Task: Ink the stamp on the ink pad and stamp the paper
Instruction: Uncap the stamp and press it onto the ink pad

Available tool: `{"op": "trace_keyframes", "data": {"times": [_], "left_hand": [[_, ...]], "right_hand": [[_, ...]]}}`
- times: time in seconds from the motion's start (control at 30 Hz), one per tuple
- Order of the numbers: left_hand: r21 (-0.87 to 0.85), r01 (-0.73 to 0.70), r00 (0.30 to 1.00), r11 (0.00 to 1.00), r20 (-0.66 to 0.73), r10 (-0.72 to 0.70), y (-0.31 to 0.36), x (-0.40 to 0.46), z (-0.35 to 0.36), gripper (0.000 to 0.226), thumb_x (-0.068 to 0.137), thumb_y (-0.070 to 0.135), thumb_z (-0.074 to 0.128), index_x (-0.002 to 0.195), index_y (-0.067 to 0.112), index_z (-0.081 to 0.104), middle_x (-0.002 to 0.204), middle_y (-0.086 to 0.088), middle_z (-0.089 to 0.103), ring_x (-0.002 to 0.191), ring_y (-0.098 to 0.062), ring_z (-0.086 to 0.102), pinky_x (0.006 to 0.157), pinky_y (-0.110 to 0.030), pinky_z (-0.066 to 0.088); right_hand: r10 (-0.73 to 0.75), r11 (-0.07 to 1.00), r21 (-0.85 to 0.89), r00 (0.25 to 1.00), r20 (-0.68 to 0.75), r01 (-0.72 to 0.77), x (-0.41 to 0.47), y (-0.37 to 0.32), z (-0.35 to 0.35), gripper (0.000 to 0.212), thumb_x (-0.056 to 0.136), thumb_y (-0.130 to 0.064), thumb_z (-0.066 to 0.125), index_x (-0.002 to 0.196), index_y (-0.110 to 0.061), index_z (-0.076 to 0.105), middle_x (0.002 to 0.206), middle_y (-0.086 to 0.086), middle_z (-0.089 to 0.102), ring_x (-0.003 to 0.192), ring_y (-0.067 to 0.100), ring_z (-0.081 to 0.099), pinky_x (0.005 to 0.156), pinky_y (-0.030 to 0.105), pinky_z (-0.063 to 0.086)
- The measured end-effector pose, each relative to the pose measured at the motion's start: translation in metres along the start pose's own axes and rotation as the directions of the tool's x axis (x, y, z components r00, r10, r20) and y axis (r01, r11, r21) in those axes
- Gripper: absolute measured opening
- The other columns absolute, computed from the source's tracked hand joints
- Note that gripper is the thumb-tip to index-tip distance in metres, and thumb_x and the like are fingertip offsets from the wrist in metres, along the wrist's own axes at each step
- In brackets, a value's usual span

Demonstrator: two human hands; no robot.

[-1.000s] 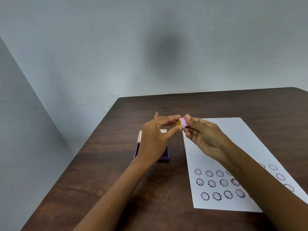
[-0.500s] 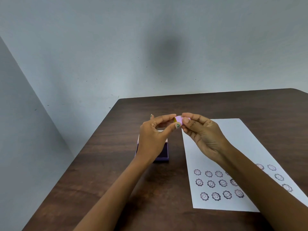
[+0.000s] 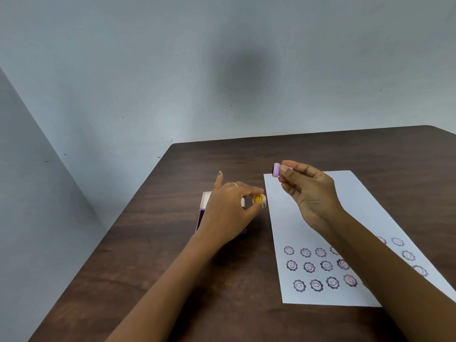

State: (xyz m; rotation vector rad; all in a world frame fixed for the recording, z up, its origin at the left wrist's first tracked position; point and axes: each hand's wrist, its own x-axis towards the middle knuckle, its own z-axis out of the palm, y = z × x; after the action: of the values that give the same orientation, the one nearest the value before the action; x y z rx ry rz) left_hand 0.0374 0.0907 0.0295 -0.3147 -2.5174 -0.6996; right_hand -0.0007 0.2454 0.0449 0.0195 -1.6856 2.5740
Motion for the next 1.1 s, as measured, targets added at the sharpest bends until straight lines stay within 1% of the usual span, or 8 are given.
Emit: {"op": "trace_keyframes", "data": {"times": [0.13,0.27,0.5,0.63,0.8,0.87,0.97,1.1], "left_hand": [[0.139,-0.04,0.991,0.99,0.134,0.022,-0.003,-0.001,0.002,0.029,0.088,0.041,0.057,0.111,0.028,0.067,0.108,0.006,0.071,0.112,-0.01,0.056,0.113,-0.034,-0.011],[0.185,-0.052,0.986,0.981,0.167,0.021,-0.007,-0.002,0.005,0.032,0.088,0.045,0.055,0.114,0.029,0.065,0.119,0.007,0.067,0.119,-0.01,0.051,0.111,-0.033,-0.016],[0.146,-0.063,0.996,0.987,0.074,0.053,-0.015,0.002,-0.006,0.03,0.085,0.047,0.058,0.11,0.032,0.066,0.115,0.007,0.068,0.112,-0.011,0.052,0.114,-0.032,-0.011],[0.024,0.054,0.998,0.998,0.013,-0.054,-0.034,0.01,-0.032,0.024,0.085,0.046,0.059,0.102,0.032,0.07,0.113,0.014,0.068,0.113,-0.005,0.054,0.112,-0.036,-0.01],[0.004,0.184,0.97,0.983,0.159,-0.182,-0.063,-0.003,-0.063,0.044,0.07,0.067,0.06,0.107,0.044,0.062,0.125,0.02,0.058,0.125,-0.004,0.043,0.114,-0.052,-0.009],[-0.048,0.237,0.951,0.97,0.215,-0.222,-0.074,-0.015,-0.072,0.051,0.062,0.069,0.062,0.109,0.047,0.059,0.126,0.023,0.055,0.125,-0.003,0.042,0.116,-0.054,0.004],[-0.202,0.368,0.899,0.908,0.327,-0.292,-0.091,-0.033,-0.081,0.061,0.058,0.062,0.075,0.115,0.046,0.058,0.133,0.02,0.05,0.129,-0.005,0.04,0.106,-0.031,0.032],[-0.166,0.416,0.835,0.894,0.459,-0.304,-0.101,-0.039,-0.081,0.068,0.051,0.059,0.078,0.114,0.055,0.053,0.144,0.018,0.036,0.128,-0.001,0.035,0.096,-0.019,0.03]], "right_hand": [[0.014,1.0,-0.008,1.0,-0.015,-0.014,0.0,0.0,0.001,0.019,0.077,-0.008,0.068,0.095,-0.013,0.066,0.089,0.003,0.07,0.078,0.016,0.068,0.071,0.021,0.056],[0.021,1.0,-0.004,1.0,-0.016,-0.021,0.0,0.0,0.001,0.021,0.077,-0.008,0.068,0.098,-0.011,0.066,0.091,0.005,0.069,0.08,0.017,0.067,0.075,0.024,0.054],[0.031,1.0,-0.005,0.999,-0.033,-0.031,0.001,0.001,0.001,0.021,0.078,-0.01,0.067,0.099,-0.011,0.066,0.095,0.006,0.068,0.08,0.017,0.066,0.074,0.024,0.054],[0.016,0.999,-0.048,0.998,-0.055,-0.019,0.002,0.002,0.001,0.025,0.078,-0.015,0.068,0.102,-0.013,0.064,0.099,0.007,0.067,0.082,0.018,0.066,0.073,0.023,0.054],[-0.066,0.984,-0.169,0.998,-0.026,0.06,0.002,0.006,0.004,0.034,0.075,-0.022,0.071,0.106,-0.012,0.062,0.098,0.006,0.067,0.082,0.02,0.068,0.07,0.022,0.055],[-0.11,0.969,-0.222,0.994,-0.001,0.107,0.0,0.008,0.006,0.034,0.074,-0.025,0.072,0.104,-0.014,0.061,0.093,0.002,0.068,0.078,0.017,0.068,0.064,0.017,0.055],[-0.187,0.923,-0.332,0.981,0.051,0.193,-0.005,0.012,0.01,0.034,0.072,-0.03,0.073,0.099,-0.016,0.058,0.082,-0.009,0.066,0.068,0.008,0.068,0.055,0.008,0.051],[-0.244,0.857,-0.41,0.946,0.212,0.312,-0.016,0.019,0.016,0.036,0.063,-0.041,0.072,0.086,-0.016,0.062,0.078,-0.005,0.071,0.07,0.009,0.069,0.06,0.013,0.054]]}}
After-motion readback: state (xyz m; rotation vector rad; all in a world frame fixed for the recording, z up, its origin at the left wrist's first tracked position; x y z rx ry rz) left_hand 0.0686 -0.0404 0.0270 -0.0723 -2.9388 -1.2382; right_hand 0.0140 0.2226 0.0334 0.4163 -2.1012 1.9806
